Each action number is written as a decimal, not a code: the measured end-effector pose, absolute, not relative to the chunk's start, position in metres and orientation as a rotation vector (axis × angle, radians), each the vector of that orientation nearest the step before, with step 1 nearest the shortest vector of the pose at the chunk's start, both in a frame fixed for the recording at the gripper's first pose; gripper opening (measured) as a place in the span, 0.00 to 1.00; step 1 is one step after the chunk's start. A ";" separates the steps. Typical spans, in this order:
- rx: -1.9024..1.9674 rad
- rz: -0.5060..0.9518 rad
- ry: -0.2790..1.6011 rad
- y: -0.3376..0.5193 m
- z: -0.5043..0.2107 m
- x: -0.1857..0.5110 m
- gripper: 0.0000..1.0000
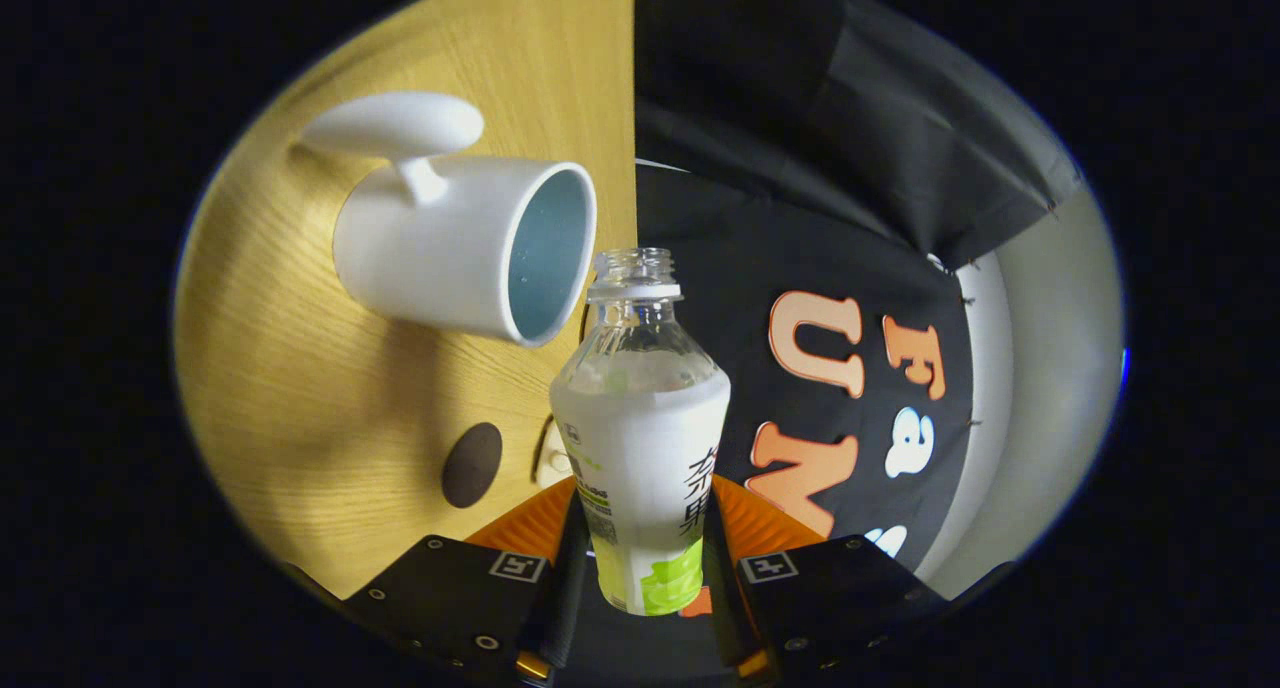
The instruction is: Take the bottle from table, then pour the juice into the cup, finally place the bottle on the coaster
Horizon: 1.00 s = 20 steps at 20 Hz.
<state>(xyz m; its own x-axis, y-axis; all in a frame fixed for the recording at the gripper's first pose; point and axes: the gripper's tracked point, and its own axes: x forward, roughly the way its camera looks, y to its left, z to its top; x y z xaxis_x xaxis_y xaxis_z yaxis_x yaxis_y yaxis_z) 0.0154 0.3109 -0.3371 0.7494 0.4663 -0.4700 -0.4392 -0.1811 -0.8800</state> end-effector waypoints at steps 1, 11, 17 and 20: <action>-1.487 0.807 0.026 0.310 -0.343 0.011 0.56; -0.803 0.605 0.339 0.302 -0.345 0.042 0.56; -0.314 0.392 0.463 0.275 -0.344 0.094 0.56; -0.097 0.324 0.522 0.265 -0.351 0.110 0.56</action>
<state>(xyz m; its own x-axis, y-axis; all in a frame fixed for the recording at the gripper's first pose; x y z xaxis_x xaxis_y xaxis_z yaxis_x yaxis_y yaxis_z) 0.1095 0.2654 -0.3512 0.8174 0.2786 -0.5043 -0.3279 0.9447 -0.0095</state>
